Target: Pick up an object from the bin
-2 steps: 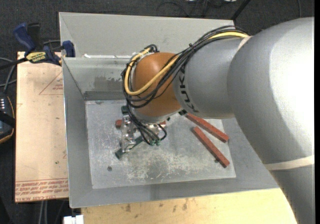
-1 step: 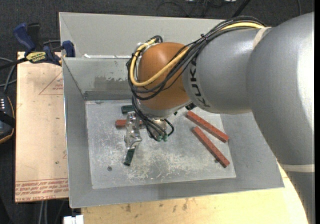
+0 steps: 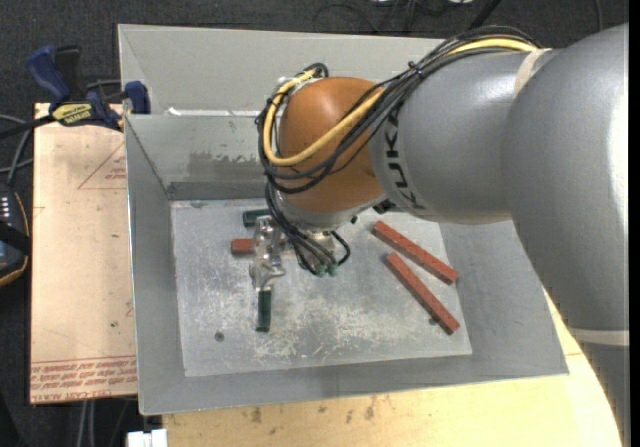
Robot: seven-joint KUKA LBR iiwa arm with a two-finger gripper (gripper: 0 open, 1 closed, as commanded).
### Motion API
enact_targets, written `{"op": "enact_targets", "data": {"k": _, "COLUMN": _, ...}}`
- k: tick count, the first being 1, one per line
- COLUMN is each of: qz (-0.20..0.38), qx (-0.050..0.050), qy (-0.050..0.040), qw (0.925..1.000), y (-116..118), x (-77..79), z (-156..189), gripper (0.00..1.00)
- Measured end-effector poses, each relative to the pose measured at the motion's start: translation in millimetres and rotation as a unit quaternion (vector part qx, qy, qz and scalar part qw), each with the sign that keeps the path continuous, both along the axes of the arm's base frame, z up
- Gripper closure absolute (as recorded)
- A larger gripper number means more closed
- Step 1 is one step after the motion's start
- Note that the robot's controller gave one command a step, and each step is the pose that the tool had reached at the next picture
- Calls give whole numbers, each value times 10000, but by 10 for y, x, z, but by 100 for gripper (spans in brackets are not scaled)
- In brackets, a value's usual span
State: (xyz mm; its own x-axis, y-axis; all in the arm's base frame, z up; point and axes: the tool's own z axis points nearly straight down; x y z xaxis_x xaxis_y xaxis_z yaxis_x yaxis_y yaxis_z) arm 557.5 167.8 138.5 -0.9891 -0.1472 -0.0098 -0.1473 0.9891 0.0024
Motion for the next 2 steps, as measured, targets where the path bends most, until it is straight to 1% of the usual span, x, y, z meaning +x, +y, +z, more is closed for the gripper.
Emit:
{"op": "enact_targets", "data": {"k": 1, "qz": -30, "qx": -22, "qy": 78, "qw": 10000, "y": -86, "x": -148, "z": 387, "gripper": 100}}
{"op": "enact_targets", "data": {"k": 2, "qz": -6, "qx": -10, "qy": 41, "qw": 10000, "y": -160, "x": -54, "z": 61, "gripper": 0}}
